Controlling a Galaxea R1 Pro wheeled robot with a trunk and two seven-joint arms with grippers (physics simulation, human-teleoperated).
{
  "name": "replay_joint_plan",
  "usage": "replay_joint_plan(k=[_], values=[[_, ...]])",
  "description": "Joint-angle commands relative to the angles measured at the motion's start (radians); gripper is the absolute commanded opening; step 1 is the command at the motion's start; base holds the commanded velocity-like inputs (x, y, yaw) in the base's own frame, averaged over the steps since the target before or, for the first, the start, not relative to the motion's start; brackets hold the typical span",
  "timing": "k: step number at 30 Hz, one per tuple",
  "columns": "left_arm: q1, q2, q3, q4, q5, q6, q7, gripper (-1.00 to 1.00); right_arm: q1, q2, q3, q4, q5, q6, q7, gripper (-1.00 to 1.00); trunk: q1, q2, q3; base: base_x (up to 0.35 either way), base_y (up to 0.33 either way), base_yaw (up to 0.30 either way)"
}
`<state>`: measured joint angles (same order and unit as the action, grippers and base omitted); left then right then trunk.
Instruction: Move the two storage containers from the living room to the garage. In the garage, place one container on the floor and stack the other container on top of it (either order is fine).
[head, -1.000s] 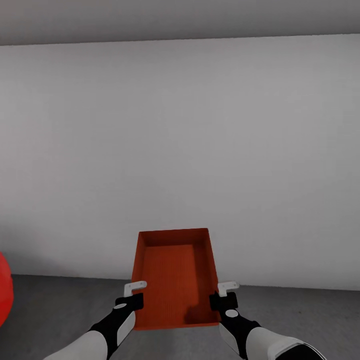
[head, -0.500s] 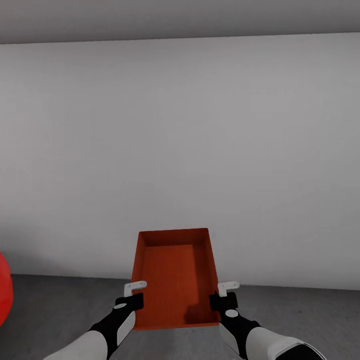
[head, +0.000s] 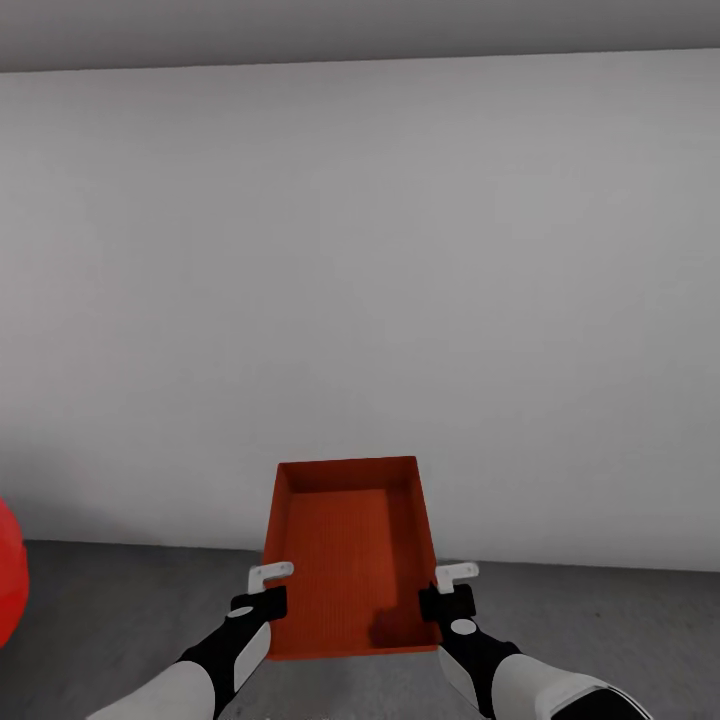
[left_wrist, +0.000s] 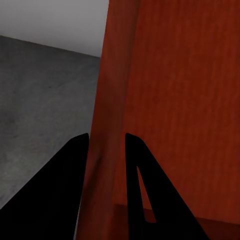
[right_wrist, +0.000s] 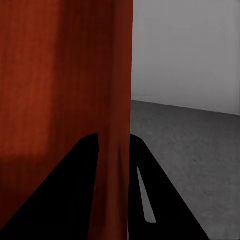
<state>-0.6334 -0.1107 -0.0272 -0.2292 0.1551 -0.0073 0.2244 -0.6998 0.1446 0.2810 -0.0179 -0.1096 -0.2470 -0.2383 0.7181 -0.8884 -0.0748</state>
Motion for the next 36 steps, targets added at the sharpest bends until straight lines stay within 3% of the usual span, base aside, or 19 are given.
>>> replay_joint_plan(k=[1,36], values=[[-0.001,0.002,0.023,-0.004,-0.014,-0.011,0.009,-1.00,-0.001,-0.005,-0.034,0.004,-0.035,-0.009,-0.007,-1.00,0.000,-0.001,-0.003,0.000,0.000,0.000],[0.000,0.002,0.023,-0.004,-0.014,-0.011,0.009,-1.00,-0.001,-0.005,-0.034,0.004,-0.035,-0.009,-0.007,-1.00,0.000,-0.001,-0.060,0.000,0.000,0.000]])
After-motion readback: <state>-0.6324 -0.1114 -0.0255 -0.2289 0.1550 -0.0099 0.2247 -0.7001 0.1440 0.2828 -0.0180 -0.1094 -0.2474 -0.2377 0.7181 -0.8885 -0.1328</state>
